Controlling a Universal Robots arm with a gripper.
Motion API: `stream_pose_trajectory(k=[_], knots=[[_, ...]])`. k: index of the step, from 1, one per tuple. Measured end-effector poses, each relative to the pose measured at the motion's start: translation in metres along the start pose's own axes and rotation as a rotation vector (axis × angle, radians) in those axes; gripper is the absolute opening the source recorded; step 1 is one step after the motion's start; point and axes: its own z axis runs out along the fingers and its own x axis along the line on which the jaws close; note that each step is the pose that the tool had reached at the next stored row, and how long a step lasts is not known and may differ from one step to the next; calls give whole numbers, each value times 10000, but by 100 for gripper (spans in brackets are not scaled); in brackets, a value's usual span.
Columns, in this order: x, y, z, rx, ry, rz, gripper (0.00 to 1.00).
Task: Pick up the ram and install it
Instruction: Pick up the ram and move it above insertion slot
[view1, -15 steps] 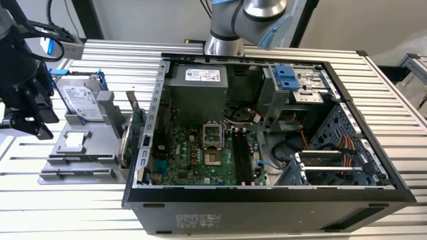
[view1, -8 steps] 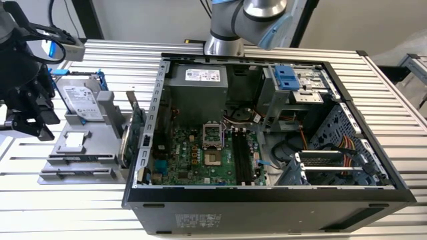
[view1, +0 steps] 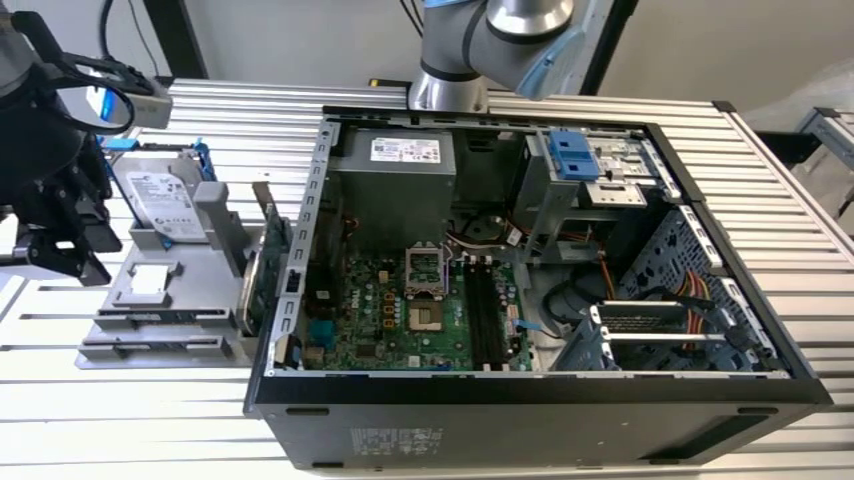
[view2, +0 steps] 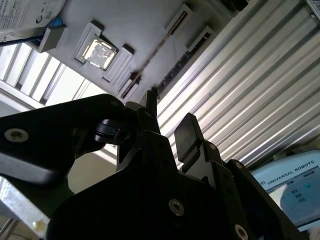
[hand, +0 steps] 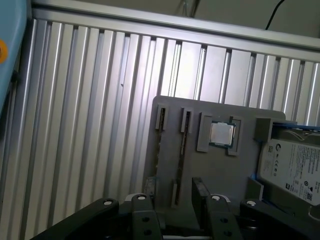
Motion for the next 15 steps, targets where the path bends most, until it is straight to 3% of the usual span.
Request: stream_pose_trajectory(k=[15], knots=[[91,10,53,2,-2,1,100]])
